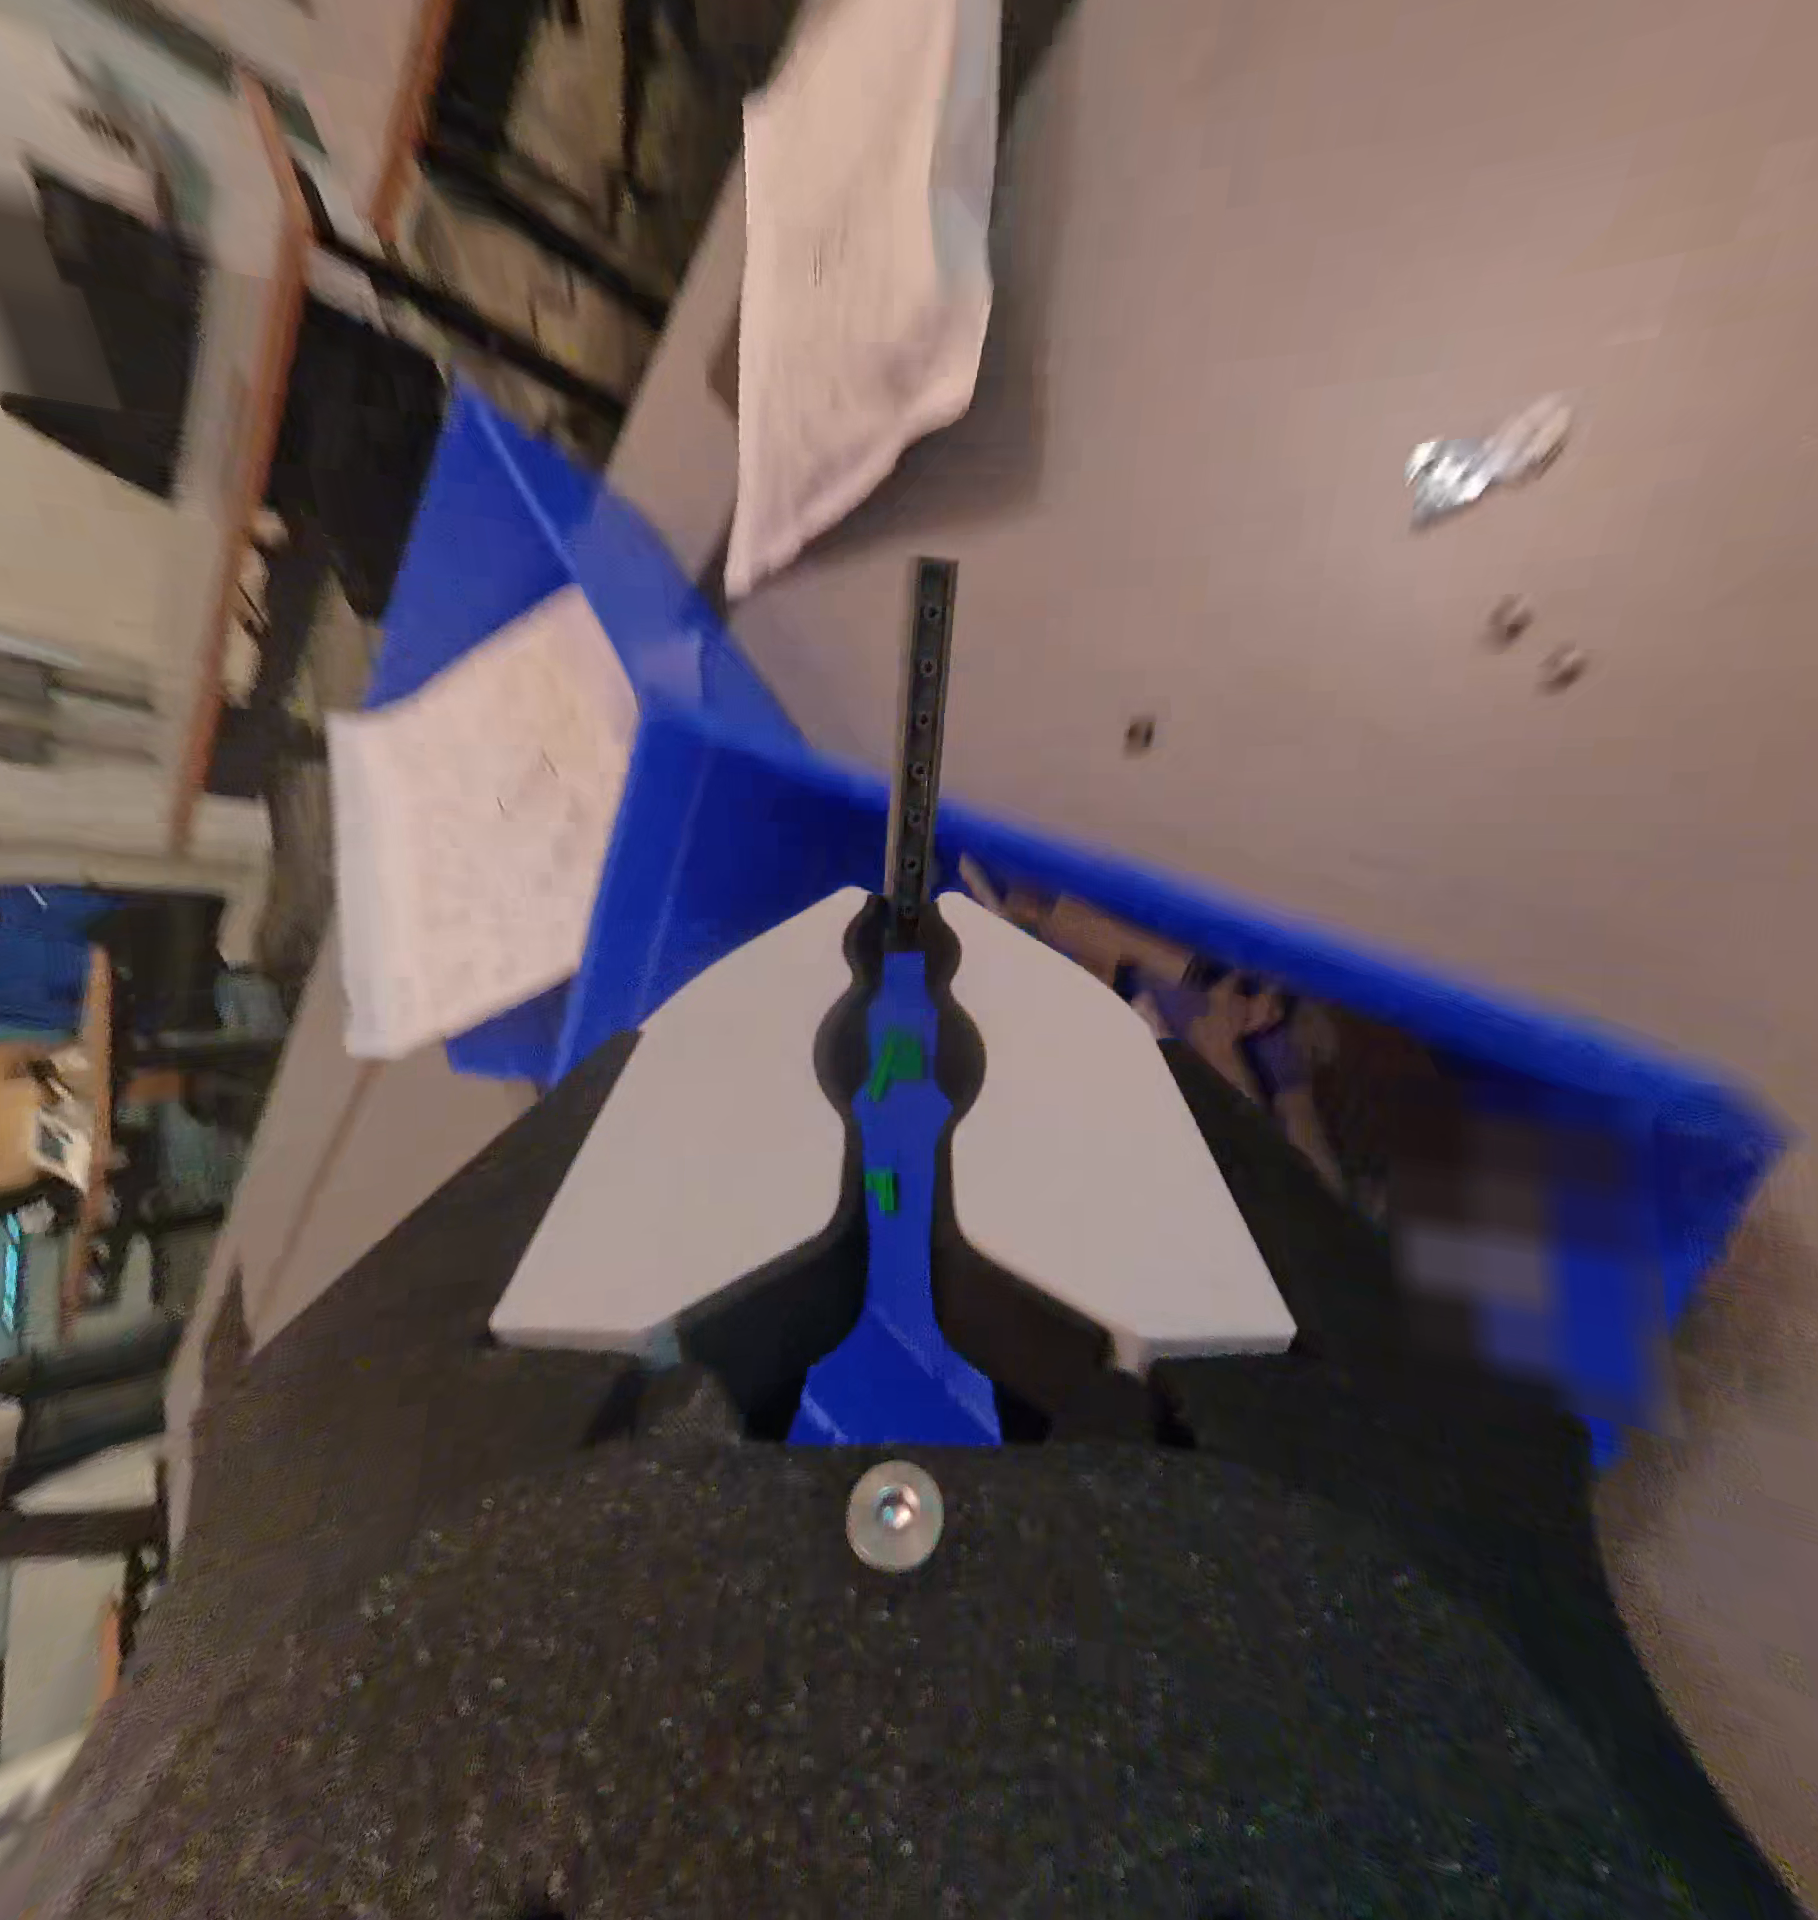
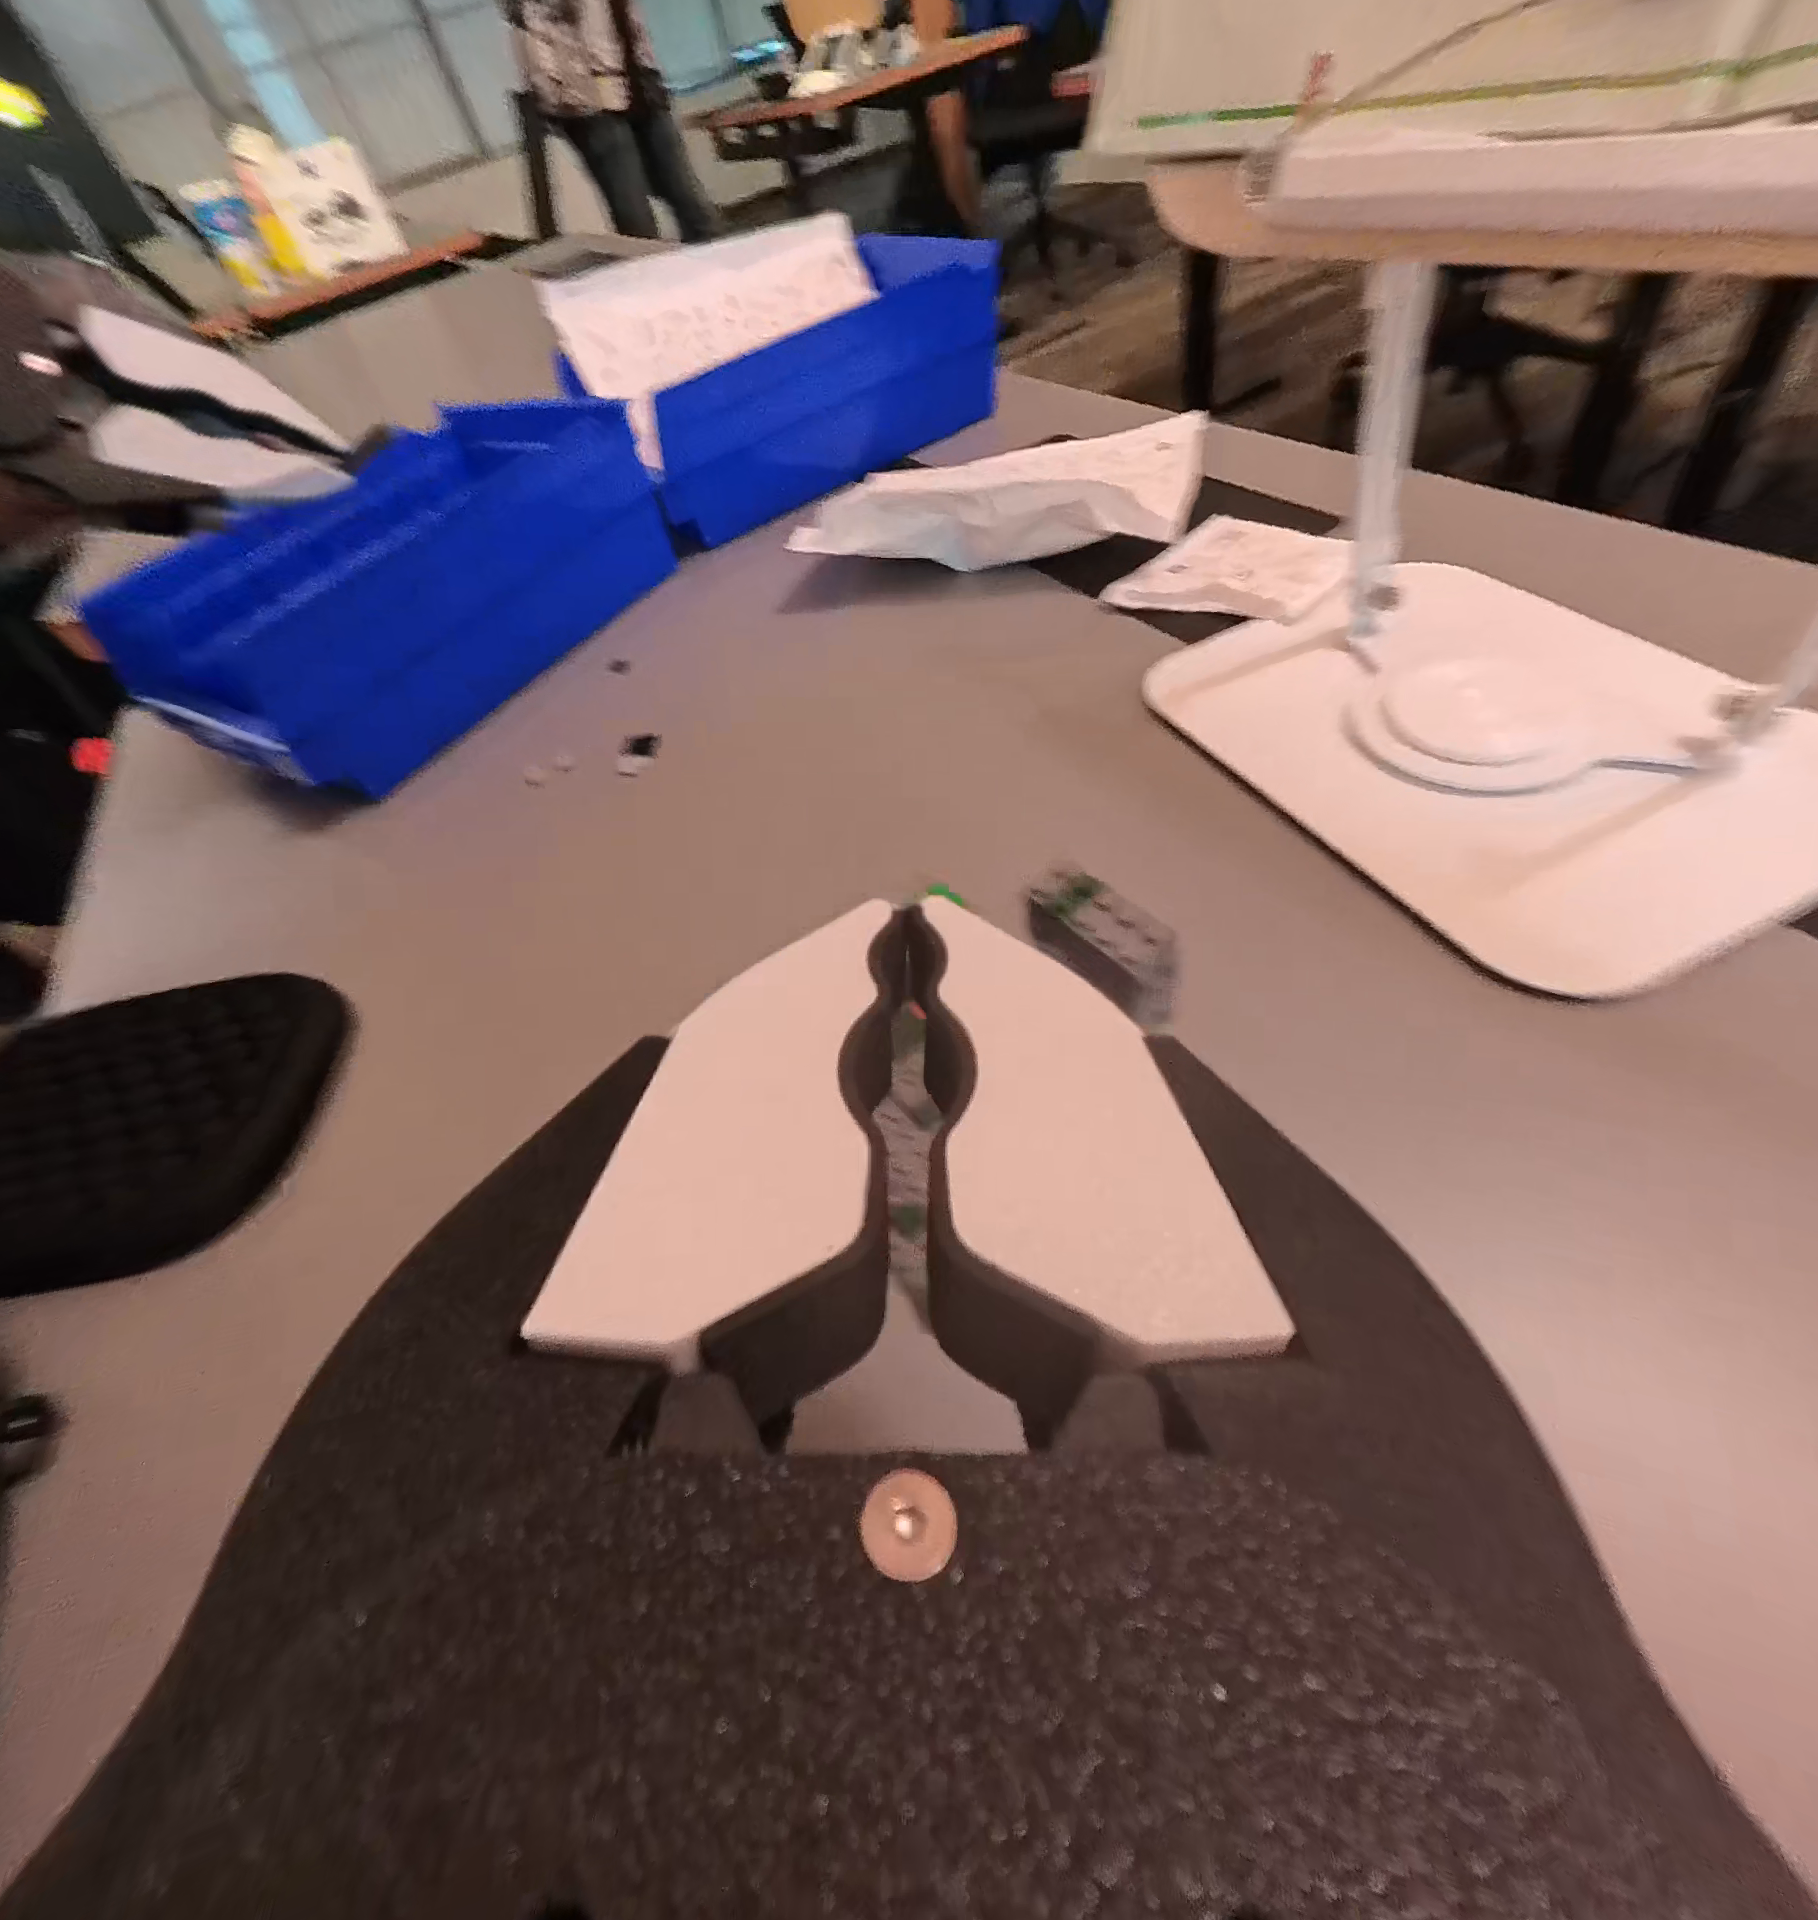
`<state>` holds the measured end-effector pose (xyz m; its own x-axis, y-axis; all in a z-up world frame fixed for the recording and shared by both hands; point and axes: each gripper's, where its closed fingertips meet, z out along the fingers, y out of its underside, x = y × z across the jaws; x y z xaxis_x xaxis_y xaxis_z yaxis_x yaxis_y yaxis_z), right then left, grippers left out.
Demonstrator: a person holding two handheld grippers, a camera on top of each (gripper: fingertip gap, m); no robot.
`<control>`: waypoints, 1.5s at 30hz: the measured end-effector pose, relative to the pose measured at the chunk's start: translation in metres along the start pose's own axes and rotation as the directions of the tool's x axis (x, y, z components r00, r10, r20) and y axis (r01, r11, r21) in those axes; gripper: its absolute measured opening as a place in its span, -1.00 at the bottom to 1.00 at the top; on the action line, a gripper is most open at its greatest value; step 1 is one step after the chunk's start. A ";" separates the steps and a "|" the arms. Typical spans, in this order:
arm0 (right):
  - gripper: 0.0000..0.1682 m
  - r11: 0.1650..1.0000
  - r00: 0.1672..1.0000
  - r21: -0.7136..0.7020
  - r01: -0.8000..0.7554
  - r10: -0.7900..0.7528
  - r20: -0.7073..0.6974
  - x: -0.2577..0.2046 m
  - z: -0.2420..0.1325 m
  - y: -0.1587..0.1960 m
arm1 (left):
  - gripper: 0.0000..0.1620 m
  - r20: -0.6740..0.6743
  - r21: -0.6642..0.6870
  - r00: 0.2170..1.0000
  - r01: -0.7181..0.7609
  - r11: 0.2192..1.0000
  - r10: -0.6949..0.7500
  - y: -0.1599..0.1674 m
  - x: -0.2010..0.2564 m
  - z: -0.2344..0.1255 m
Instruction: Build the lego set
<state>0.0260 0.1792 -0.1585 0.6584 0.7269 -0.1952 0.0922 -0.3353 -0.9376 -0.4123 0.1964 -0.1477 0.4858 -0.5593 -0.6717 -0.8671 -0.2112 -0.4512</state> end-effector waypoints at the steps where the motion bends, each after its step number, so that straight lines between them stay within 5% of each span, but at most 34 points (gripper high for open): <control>1: -1.00 1.000 0.998 -0.002 -0.021 0.021 0.062 -0.012 0.004 -0.004 | -0.91 0.009 0.047 1.000 -0.027 0.999 0.026 -0.023 0.006 -0.007; 9: -0.88 0.996 0.936 -0.033 -0.087 0.092 0.340 -0.093 0.027 -0.025 | -0.92 -0.182 0.346 0.969 -0.096 0.933 0.167 -0.172 0.105 -0.021; 15: -0.71 0.997 0.951 -0.032 0.068 -0.055 0.305 -0.106 0.024 -0.008 | -0.92 -0.336 0.470 0.904 -0.082 0.879 0.264 -0.234 0.188 -0.003; 22: -0.65 0.982 0.955 -0.085 0.166 -0.139 0.263 -0.098 0.015 0.014 | -0.92 -0.379 0.530 0.858 -0.105 0.841 0.346 -0.271 0.234 0.004; 31: -0.97 0.964 0.938 -0.106 0.244 -0.207 0.279 -0.093 0.014 0.034 | -0.95 -0.419 0.521 0.836 -0.100 0.848 0.356 -0.267 0.246 0.004; 34: -0.97 0.901 0.850 -0.026 0.433 -0.398 0.346 -0.102 0.008 0.041 | -0.73 -0.633 0.484 0.714 0.064 0.873 0.299 -0.259 0.260 -0.008; 38: -0.97 0.764 0.683 0.141 0.629 -0.631 0.368 -0.117 -0.009 0.042 | -0.56 -0.922 0.312 0.337 0.363 0.878 0.189 -0.253 0.273 -0.036; 45: -0.97 0.560 0.449 0.236 0.795 -0.803 0.392 -0.149 -0.021 0.059 | -0.64 -0.969 0.172 -0.081 0.445 0.879 0.232 -0.240 0.295 -0.069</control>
<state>-0.0510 0.0390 -0.1787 -0.0714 0.8307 0.5522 0.3987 0.5312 -0.7476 -0.0687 0.0263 -0.1972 -0.3475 -0.7805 0.5198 -0.5263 -0.2964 -0.7969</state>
